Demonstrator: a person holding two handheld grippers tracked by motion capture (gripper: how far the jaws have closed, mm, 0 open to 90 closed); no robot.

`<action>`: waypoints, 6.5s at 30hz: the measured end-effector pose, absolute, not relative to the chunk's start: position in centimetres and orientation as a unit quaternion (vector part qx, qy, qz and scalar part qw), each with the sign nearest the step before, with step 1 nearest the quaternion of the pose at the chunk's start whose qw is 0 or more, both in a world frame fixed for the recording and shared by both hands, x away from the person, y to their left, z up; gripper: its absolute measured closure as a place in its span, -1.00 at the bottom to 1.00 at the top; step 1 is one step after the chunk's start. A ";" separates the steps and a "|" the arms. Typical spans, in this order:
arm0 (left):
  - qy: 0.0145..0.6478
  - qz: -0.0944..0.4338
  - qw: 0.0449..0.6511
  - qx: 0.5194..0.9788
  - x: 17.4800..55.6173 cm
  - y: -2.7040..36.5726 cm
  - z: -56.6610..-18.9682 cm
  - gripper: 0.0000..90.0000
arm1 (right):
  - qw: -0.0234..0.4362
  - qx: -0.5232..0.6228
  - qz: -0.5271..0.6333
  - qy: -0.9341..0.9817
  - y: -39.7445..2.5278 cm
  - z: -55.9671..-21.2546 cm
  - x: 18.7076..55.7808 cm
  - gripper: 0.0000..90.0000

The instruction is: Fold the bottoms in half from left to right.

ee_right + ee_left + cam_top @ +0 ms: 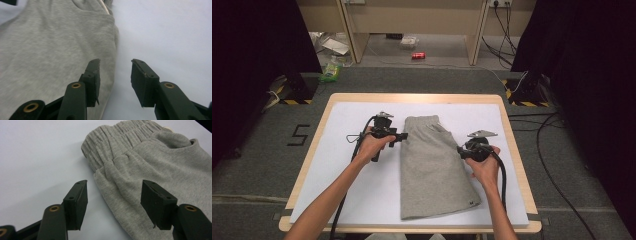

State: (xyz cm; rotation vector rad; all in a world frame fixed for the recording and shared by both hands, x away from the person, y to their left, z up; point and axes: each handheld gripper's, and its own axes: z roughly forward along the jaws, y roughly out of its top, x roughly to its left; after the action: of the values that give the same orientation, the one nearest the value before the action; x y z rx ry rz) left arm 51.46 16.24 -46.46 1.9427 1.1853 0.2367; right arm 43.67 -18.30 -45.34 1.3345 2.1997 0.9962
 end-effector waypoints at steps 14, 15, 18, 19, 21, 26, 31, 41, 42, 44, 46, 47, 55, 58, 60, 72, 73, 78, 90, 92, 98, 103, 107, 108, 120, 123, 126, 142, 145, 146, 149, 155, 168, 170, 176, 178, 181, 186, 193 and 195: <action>0.478 0.097 0.408 0.771 51.8 15.3 -47.0 -0.19 | 0.208 0.453 0.316 0.808 -20.1 -47.0 39.2 0.23; 0.479 0.095 0.409 0.771 51.8 15.3 -47.0 -0.19 | 0.211 0.452 0.321 0.805 -20.1 -46.6 38.9 0.20; 0.480 0.099 0.407 0.771 52.0 15.4 -46.9 -0.19 | 0.219 0.441 0.340 0.801 -19.7 -45.5 37.4 0.14; 0.482 0.100 0.407 0.770 52.0 15.4 -46.9 -0.19 | 0.220 0.435 0.344 0.802 -19.4 -45.2 36.9 0.12; 0.482 0.102 0.407 0.769 52.1 15.4 -46.7 -0.19 | 0.220 0.424 0.350 0.806 -18.9 -45.0 35.9 0.10; 0.488 0.105 0.405 0.766 52.4 15.2 -46.5 -0.20 | 0.204 0.413 0.372 0.806 -17.9 -45.0 34.1 0.06; 0.505 0.091 0.408 0.755 53.6 14.7 -46.8 -0.16 | 0.189 0.393 0.396 0.808 -16.3 -45.0 32.6 0.06; 0.507 0.099 0.385 0.765 55.8 13.3 -47.5 0.06 | 0.139 0.350 0.436 0.817 -11.7 -45.5 30.2 0.04; 0.507 0.097 0.383 0.766 55.9 13.1 -47.6 0.10 | 0.134 0.343 0.440 0.819 -11.1 -45.6 29.9 0.03; 0.503 0.101 0.375 0.772 56.1 12.9 -47.7 0.11 | 0.129 0.329 0.442 0.824 -9.9 -45.8 29.4 0.03; 0.504 0.099 0.373 0.773 56.3 12.8 -47.8 0.13 | 0.123 0.314 0.446 0.829 -8.8 -46.0 28.9 0.02; 0.504 0.097 0.372 0.773 56.4 12.9 -47.9 0.13 | 0.118 0.309 0.447 0.831 -8.3 -46.1 28.7 0.02; 0.492 0.107 0.361 0.785 56.7 12.8 -48.3 0.20 | 0.103 0.287 0.428 0.850 -5.1 -47.3 28.0 -0.11; 0.493 0.109 0.358 0.786 56.7 12.7 -48.2 0.23 | 0.098 0.288 0.421 0.855 -4.6 -47.9 27.8 -0.16; 0.493 0.111 0.357 0.786 56.7 12.6 -48.2 0.26 | 0.092 0.286 0.421 0.856 -4.3 -48.2 27.6 -0.19; 0.486 0.102 0.372 0.784 57.0 12.9 -48.2 0.56 | 0.107 0.252 0.389 0.880 -3.2 -49.5 27.2 0.33; 0.485 0.103 0.372 0.785 57.0 12.9 -48.2 0.57 | 0.101 0.249 0.390 0.881 -3.2 -49.4 27.3 0.46; 0.481 0.107 0.373 0.786 57.1 12.9 -48.1 0.60 | 0.092 0.252 0.393 0.879 -3.2 -49.3 28.0 0.79; 0.468 0.115 0.369 0.795 57.4 14.4 -47.9 0.63 | 0.078 0.228 0.425 0.872 0.2 -48.3 29.2 0.82; 0.467 0.119 0.365 0.797 57.4 14.9 -47.8 0.63 | 0.074 0.224 0.429 0.872 0.9 -48.1 29.3 0.82; 0.471 0.126 0.357 0.797 57.5 16.7 -47.5 0.63 | 0.065 0.213 0.436 0.872 2.3 -47.9 29.5 0.82; 0.481 0.135 0.353 0.791 57.5 18.4 -47.5 0.63 | 0.056 0.211 0.441 0.870 3.0 -48.0 29.7 0.81; 0.486 0.126 0.354 0.789 57.5 18.9 -47.8 0.61 | 0.052 0.210 0.432 0.876 3.7 -48.5 29.8 0.70; 0.488 0.125 0.354 0.788 57.5 18.9 -47.9 0.60 | 0.047 0.212 0.430 0.876 3.9 -48.7 29.8 0.64; 0.496 0.118 0.355 0.783 57.7 18.9 -48.2 0.56 | 0.076 0.217 0.438 0.869 3.2 -47.3 30.4 0.39; 0.497 0.117 0.355 0.783 57.7 18.9 -48.2 0.55 | 0.090 0.233 0.422 0.872 3.0 -47.8 31.1 0.39; 0.498 0.118 0.353 0.783 57.7 18.9 -48.2 0.55 | 0.085 0.230 0.409 0.879 3.4 -48.8 31.1 0.39; 0.504 0.113 0.356 0.778 57.7 19.0 -48.3 0.52 | 0.067 0.223 0.434 0.870 2.8 -47.4 30.3 0.27; 0.505 0.114 0.357 0.778 57.6 19.0 -48.4 0.52 | 0.082 0.241 0.435 0.863 1.6 -46.8 31.3 0.23; 0.505 0.115 0.357 0.778 57.6 19.0 -48.4 0.52 | 0.089 0.247 0.435 0.861 1.2 -46.7 31.7 0.22; 0.506 0.116 0.356 0.777 57.6 18.9 -48.4 0.52 | 0.099 0.269 0.433 0.855 -0.1 -46.5 33.1 0.20; 0.509 0.110 0.357 0.775 57.7 19.0 -48.4 0.51 | 0.113 0.310 0.436 0.838 -2.7 -46.0 35.8 0.16; 0.510 0.112 0.352 0.777 57.7 18.9 -48.3 0.51 | 0.145 0.362 0.426 0.816 -7.2 -44.9 41.4 0.11; 0.510 0.111 0.352 0.777 57.8 18.9 -48.3 0.51 | 0.150 0.371 0.423 0.813 -7.6 -44.8 42.2 0.10; 0.509 0.110 0.349 0.779 57.8 18.8 -48.2 0.51 | 0.158 0.395 0.417 0.803 -8.5 -44.9 44.6 0.09; 0.510 0.110 0.348 0.779 57.8 18.8 -48.2 0.51 | 0.159 0.402 0.415 0.801 -8.7 -45.0 45.2 0.08; 0.510 0.111 0.345 0.780 57.8 18.7 -48.2 0.51 | 0.161 0.409 0.415 0.797 -8.8 -44.9 46.1 0.07; 0.511 0.112 0.343 0.780 57.8 18.7 -48.2 0.51 | 0.159 0.417 0.411 0.795 -8.5 -44.5 47.4 0.02; 0.510 0.111 0.344 0.780 57.8 18.7 -48.2 0.51 | 0.160 0.428 0.410 0.789 -8.2 -44.6 49.3 -0.02; 0.510 0.111 0.345 0.780 57.8 18.7 -48.2 0.51 | 0.161 0.432 0.410 0.787 -8.1 -44.7 49.7 -0.03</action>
State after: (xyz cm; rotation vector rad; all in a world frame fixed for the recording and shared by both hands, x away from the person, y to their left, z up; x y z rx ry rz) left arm 57.83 18.73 -48.19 2.0260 1.3252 0.2895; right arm 49.67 -8.12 -44.70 1.2342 2.2472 1.1721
